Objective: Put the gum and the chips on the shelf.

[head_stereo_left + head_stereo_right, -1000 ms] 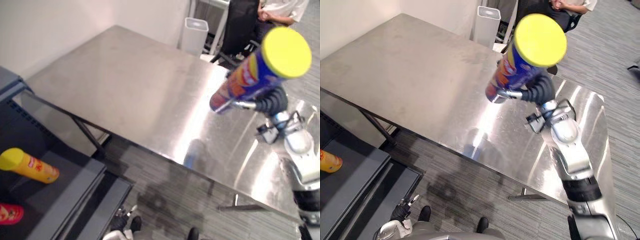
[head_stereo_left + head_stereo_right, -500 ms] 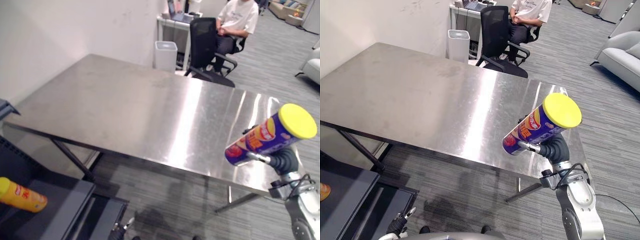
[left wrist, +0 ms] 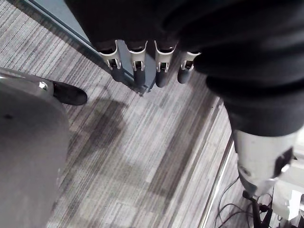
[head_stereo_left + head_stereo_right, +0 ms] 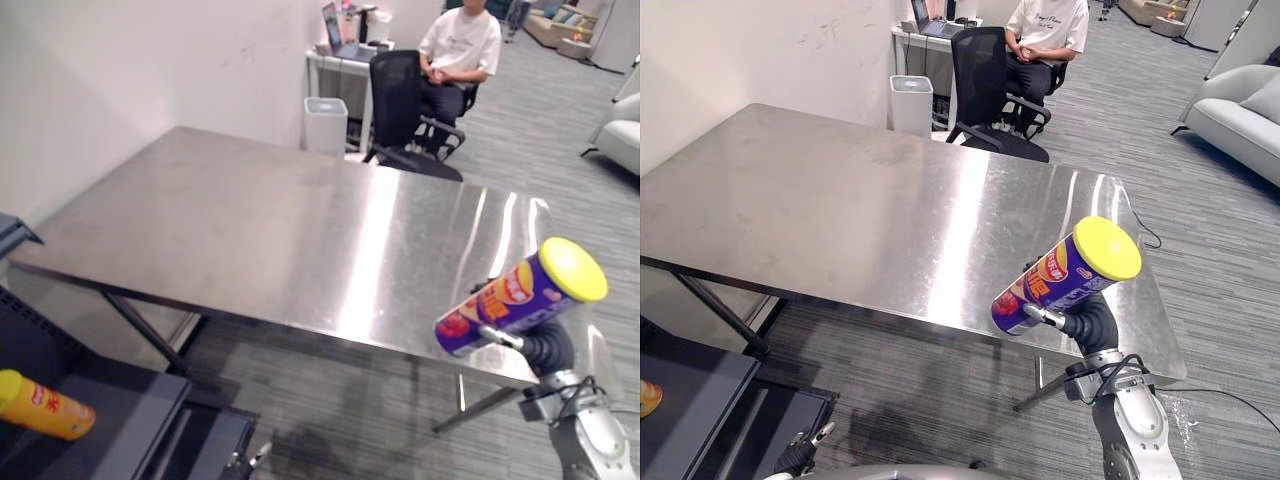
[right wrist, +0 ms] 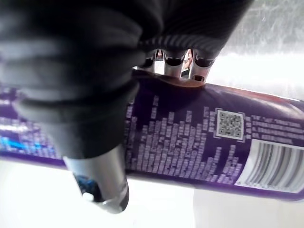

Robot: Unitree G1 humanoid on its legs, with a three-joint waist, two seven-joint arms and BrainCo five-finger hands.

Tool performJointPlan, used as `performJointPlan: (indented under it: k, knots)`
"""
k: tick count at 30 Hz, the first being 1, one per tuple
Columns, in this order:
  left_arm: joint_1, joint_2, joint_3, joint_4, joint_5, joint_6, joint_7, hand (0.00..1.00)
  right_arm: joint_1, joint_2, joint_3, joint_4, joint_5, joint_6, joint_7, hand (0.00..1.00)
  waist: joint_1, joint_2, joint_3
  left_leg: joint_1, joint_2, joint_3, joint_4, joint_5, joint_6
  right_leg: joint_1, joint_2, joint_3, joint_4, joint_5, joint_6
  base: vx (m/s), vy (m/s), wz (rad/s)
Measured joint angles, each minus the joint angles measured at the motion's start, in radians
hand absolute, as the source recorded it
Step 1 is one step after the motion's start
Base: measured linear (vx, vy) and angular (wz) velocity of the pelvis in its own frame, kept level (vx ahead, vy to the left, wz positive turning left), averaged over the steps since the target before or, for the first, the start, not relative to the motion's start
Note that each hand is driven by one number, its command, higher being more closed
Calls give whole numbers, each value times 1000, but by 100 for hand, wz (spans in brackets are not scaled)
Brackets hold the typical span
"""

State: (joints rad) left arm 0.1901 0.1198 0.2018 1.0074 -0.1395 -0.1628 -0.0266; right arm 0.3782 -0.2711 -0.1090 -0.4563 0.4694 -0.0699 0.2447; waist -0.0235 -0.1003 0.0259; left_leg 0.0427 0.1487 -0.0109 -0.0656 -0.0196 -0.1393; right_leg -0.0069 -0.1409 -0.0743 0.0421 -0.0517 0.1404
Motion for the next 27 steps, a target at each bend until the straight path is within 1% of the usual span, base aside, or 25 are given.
performJointPlan:
  k: [3, 9, 13, 18, 20, 23, 24, 25, 26, 27]
  knots:
    - [-1, 0, 0, 8, 4, 0, 0, 0, 0, 19, 2, -1, 4, 0, -2, 100, 0, 2, -1, 2, 0, 2, 0, 0, 0, 0, 0, 2, 1, 0, 0, 0, 0, 0]
    - [-1, 0, -3, 9, 6, 0, 0, 0, 12, 19, 32, -5, 2, 0, -4, 100, 0, 7, -1, 4, 1, 6, 0, -1, -1, -3, 1, 7, 4, 0, 0, 1, 1, -1]
    - [-1, 1, -7, 10, 6, 1, 3, 0, 24, 19, 37, -8, 1, 1, -6, 100, -1, 11, 3, 14, 0, 12, 12, -7, -3, -8, -1, 16, 44, -22, -2, 3, 5, -2]
    - [4, -2, 2, 12, 5, 1, 6, 0, 64, 19, 37, -44, 3, 1, -9, 100, 0, 24, 12, 3, 5, -7, 80, -46, -11, -10, -1, 5, 127, -74, -8, -25, -21, 9]
    - [5, -8, 29, 14, 2, 1, 9, 0, 66, 18, 37, -52, 4, 0, -6, 100, 1, 24, 12, -24, 6, -24, 120, -70, -10, -24, -2, -8, 162, -106, -18, -64, -43, 28]
    - [8, -22, 101, 29, -15, 4, 23, 0, 76, 18, 37, -52, 11, 0, -8, 100, 2, 28, 34, -85, 9, -87, 208, -98, -8, -26, -7, -75, 237, -157, -28, -7, -66, 63]
    - [13, -25, 123, 30, -15, 10, 25, 0, 78, 18, 37, -52, 11, 0, -8, 100, 5, 27, 51, -97, 8, -90, 232, -105, 7, -26, -13, -97, 270, -181, -35, -28, -97, 70]
    - [25, -30, 151, 49, -17, 20, 29, 0, 82, 24, 35, -52, 11, 1, -7, 100, 8, 25, 63, -115, 11, -63, 248, -115, 92, -27, -24, -125, 308, -204, -49, -15, -155, 81]
    - [39, -29, 171, 72, -19, 24, 34, 0, 96, 48, 31, -56, 11, 3, -8, 100, 12, 17, 66, -125, 48, 74, 248, -119, 275, -25, -33, -155, 303, -210, -68, 3, -166, 78]
    - [43, -30, 182, 80, -23, 27, 37, 0, 103, 56, 25, -64, 11, 3, -9, 100, 12, 18, 70, -131, 79, 164, 258, -116, 325, -24, -38, -175, 295, -209, -68, -10, -126, 104]
